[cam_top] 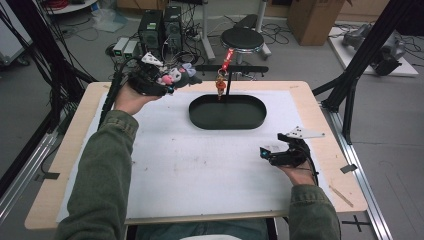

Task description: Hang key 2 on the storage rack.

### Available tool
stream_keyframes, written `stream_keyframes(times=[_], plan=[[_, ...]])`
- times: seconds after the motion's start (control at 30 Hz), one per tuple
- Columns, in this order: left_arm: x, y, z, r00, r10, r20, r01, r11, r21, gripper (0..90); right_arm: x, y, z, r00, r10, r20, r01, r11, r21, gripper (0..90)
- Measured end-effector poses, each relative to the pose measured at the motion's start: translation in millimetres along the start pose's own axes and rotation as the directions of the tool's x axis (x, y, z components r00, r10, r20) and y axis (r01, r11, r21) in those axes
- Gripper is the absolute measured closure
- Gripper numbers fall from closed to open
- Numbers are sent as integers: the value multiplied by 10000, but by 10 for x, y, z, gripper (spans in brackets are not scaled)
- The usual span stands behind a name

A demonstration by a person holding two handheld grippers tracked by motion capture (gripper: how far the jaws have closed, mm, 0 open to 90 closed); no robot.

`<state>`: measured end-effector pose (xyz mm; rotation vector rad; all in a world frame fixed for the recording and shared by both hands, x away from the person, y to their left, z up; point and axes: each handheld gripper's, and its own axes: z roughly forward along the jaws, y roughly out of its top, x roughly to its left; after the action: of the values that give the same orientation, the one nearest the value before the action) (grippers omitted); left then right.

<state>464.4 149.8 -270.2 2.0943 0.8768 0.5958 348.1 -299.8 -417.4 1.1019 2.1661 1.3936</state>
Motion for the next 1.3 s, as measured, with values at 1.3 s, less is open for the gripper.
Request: stream_keyframes(times=[1.3], plan=[[-68,328,415,9934,-902,-713,889,9958,-202,518,-41,-2,-24,10000,59,-34,-60,9999,-122,4]])
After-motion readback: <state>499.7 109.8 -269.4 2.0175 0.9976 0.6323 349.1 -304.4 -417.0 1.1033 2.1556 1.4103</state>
